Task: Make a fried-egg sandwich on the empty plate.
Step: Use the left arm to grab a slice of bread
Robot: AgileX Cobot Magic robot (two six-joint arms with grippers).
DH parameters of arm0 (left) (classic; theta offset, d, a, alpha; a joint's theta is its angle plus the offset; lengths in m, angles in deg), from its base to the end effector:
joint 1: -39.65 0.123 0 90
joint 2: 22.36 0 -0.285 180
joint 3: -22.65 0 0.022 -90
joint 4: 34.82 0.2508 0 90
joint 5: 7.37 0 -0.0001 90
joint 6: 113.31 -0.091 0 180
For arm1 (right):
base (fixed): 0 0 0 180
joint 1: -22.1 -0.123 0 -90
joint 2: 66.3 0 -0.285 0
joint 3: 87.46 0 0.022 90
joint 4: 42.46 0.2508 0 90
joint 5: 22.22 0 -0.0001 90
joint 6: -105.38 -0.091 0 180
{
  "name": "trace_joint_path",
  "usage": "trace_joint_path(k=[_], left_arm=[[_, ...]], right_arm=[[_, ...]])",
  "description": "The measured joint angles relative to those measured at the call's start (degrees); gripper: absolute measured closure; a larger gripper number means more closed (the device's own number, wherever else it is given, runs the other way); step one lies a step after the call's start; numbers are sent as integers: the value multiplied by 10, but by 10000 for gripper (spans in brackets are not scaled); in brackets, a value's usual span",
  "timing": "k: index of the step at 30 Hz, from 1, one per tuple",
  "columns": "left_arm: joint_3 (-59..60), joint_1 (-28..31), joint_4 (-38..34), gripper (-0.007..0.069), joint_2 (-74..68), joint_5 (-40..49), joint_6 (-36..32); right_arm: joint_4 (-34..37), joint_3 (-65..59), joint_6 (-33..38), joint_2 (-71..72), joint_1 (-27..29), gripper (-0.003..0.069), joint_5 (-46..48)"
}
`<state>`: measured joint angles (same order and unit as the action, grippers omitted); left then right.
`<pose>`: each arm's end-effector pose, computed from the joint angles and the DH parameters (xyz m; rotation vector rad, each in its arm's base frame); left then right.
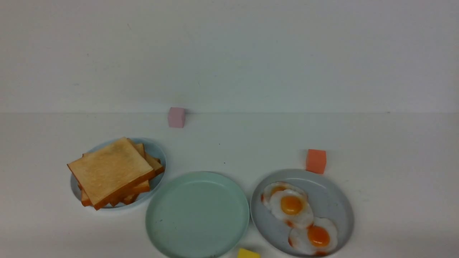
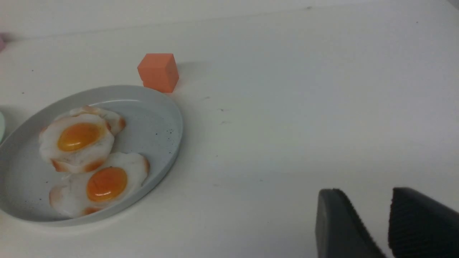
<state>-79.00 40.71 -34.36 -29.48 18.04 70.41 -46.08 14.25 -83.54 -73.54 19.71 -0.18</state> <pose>0.0505 0.0012 0.1675 -0.0760 1.9338 -0.0228 0.0524 0.0000 0.1729 0.0683 1.8761 0.0732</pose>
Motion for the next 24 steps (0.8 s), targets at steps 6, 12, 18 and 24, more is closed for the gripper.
trace_joint_path(k=[6, 12, 18, 24], left_arm=[[0, 0, 0, 386, 0, 0, 0], [0, 0, 0, 386, 0, -1, 0], [2, 0, 0, 386, 0, -15, 0], [5, 0, 0, 386, 0, -66, 0]], right_arm=[[-3, 0, 0, 0, 0, 418, 0], [-13, 0, 0, 0, 0, 418, 0], [-15, 0, 0, 0, 0, 418, -3], [-15, -5, 0, 0, 0, 418, -47]])
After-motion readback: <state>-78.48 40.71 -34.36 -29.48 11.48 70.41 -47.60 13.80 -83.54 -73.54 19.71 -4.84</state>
